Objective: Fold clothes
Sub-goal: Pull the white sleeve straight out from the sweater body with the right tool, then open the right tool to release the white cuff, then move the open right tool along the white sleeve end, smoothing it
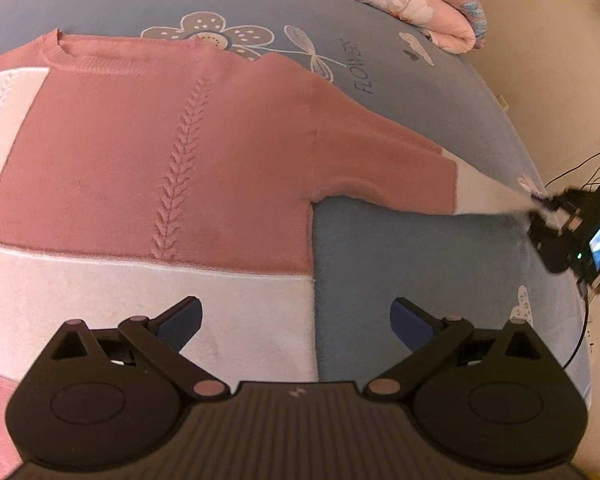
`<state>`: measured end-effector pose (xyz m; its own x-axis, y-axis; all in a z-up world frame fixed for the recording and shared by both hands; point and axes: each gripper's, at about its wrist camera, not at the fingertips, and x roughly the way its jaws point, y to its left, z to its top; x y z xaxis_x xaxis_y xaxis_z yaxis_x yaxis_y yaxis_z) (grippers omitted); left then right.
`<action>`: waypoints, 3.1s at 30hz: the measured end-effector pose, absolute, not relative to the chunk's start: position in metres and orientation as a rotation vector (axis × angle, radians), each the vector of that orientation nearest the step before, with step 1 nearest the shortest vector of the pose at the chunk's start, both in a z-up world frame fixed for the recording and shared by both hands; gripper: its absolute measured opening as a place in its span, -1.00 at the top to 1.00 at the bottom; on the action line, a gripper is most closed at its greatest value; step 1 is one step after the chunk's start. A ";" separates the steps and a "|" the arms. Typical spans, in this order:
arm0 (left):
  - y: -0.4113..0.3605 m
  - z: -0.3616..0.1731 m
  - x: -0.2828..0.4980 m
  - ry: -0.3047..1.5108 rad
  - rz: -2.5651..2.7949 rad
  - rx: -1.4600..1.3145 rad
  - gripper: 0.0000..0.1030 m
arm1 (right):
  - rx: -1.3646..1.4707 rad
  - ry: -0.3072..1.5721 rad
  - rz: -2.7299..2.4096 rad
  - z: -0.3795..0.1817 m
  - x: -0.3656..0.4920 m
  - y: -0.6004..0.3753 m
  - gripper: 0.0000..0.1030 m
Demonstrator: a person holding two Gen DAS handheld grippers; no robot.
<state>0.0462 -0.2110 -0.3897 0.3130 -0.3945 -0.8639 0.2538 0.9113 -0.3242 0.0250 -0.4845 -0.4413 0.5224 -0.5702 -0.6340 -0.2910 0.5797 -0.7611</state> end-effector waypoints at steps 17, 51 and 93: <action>-0.215 -0.391 0.061 1.183 -0.431 -0.129 -0.93 | 0.332 1.008 -0.375 -0.367 0.017 -0.640 -0.16; -0.208 -0.403 0.070 1.173 -0.380 -0.140 -0.93 | 0.410 0.858 -0.171 -0.368 0.081 -0.550 0.28; -0.245 -0.389 0.122 1.037 -0.551 -0.111 -0.93 | 0.892 0.671 -0.323 -0.433 0.029 -0.622 -0.09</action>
<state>0.1220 -0.2447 -0.3888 0.3866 -0.4826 -0.7859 0.3805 0.8597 -0.3408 0.0290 -0.6224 -0.4326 0.7524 0.0123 -0.6586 0.5222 0.5983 0.6077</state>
